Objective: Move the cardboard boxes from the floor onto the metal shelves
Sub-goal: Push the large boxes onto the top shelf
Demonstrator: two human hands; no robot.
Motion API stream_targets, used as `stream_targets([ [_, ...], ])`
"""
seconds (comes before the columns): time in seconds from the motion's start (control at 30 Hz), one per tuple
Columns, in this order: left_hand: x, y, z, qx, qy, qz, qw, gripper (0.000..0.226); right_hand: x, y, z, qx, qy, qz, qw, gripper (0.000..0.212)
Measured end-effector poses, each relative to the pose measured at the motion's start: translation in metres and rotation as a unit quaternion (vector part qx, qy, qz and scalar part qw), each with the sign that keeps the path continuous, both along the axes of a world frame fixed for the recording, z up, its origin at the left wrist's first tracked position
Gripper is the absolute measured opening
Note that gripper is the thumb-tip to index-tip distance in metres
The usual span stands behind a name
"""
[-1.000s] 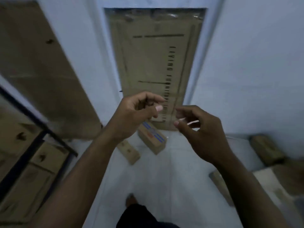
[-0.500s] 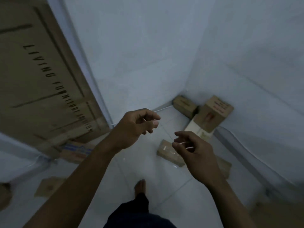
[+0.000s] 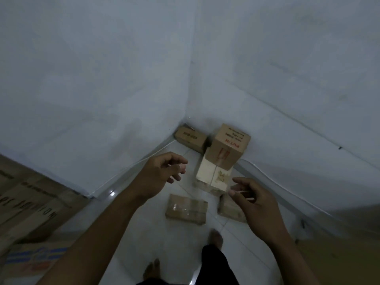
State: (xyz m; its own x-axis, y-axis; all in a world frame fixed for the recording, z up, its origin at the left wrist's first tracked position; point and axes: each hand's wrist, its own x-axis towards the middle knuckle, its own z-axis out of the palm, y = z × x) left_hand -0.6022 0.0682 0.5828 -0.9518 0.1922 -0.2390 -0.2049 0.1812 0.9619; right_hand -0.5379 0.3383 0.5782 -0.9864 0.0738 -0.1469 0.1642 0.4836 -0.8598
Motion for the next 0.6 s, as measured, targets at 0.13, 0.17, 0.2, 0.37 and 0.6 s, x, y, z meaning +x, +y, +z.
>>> stream_targets([
  [0.13,-0.075,0.046,-0.033,-0.014,-0.036,-0.001,0.999,0.025,-0.077,0.058,-0.025,0.001,-0.016,-0.017,1.0,0.024],
  [0.17,-0.094,0.059,-0.042,-0.022,-0.049,0.007,0.999,0.025,-0.098,0.073,-0.033,-0.001,-0.028,-0.013,1.0,0.025],
  [0.2,-0.111,0.073,-0.052,-0.026,-0.065,0.023,0.997,0.024,-0.12,0.09,-0.043,-0.002,-0.045,-0.004,0.999,0.025],
  [0.37,-0.197,0.145,-0.114,-0.05,-0.154,0.064,0.985,0.017,-0.221,0.161,-0.101,0.018,-0.12,0.021,0.992,0.028],
  [0.6,-0.275,0.192,-0.256,-0.073,-0.217,0.132,0.965,0.012,-0.311,0.219,-0.261,0.059,-0.215,0.048,0.974,0.056],
])
